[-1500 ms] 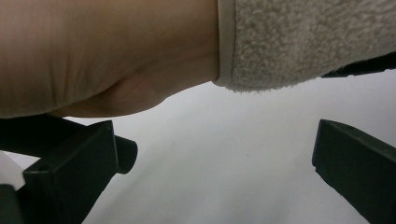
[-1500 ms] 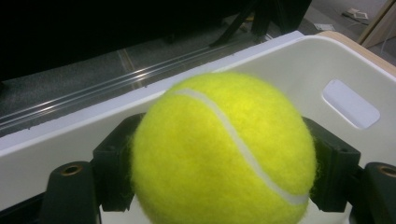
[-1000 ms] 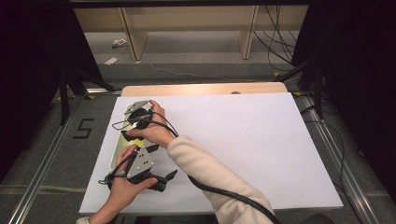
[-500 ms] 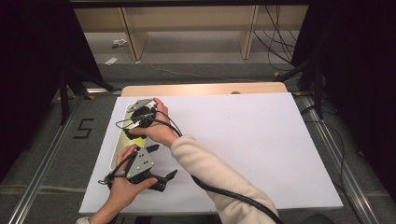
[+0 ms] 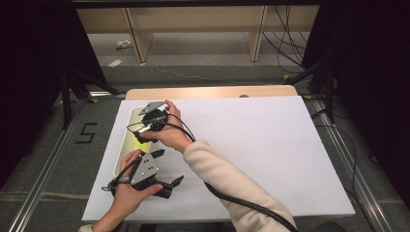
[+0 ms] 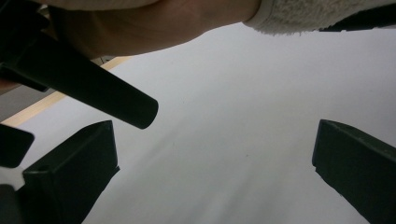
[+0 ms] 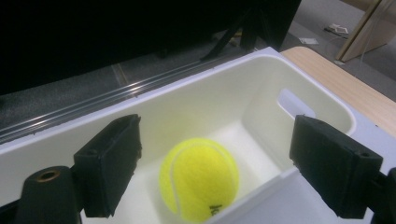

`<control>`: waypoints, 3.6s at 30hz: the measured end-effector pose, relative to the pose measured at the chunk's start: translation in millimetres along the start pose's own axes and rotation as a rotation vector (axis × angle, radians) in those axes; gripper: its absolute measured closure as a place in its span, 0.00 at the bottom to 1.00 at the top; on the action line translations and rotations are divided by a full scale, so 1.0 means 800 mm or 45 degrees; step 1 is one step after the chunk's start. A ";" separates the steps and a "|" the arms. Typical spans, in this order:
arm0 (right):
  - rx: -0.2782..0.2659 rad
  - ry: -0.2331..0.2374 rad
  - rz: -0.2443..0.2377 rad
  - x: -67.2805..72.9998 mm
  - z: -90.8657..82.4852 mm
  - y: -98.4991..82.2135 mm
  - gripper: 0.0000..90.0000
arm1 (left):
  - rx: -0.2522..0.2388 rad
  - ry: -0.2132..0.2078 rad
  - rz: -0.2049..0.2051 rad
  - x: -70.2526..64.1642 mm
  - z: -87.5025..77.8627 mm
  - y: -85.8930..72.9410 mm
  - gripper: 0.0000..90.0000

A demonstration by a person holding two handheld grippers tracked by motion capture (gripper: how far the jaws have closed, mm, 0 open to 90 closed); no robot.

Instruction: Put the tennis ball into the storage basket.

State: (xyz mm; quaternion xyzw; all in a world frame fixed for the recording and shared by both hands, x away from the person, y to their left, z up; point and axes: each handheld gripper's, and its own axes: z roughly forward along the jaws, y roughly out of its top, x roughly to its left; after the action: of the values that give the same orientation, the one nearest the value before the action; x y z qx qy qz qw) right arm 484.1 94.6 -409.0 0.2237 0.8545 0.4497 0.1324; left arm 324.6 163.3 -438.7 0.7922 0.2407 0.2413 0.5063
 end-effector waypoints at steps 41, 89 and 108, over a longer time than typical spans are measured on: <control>-0.035 -0.093 0.080 -0.050 -0.083 -0.063 0.19 | -0.001 -0.005 -0.007 0.001 0.000 -0.001 0.00; -0.043 -0.234 0.177 -0.100 -0.185 -0.144 0.20 | -0.004 -0.002 -0.022 0.003 -0.003 -0.002 0.00; -0.049 -0.290 0.232 -0.118 -0.226 -0.172 0.20 | -0.005 0.004 -0.025 0.003 -0.003 -0.002 0.00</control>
State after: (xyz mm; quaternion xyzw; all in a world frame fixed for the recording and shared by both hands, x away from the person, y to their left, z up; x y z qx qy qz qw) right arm 452.0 -149.2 -418.9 0.3474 0.8013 0.4479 0.1912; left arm 324.5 167.2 -439.2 0.7883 0.2488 0.2380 0.5099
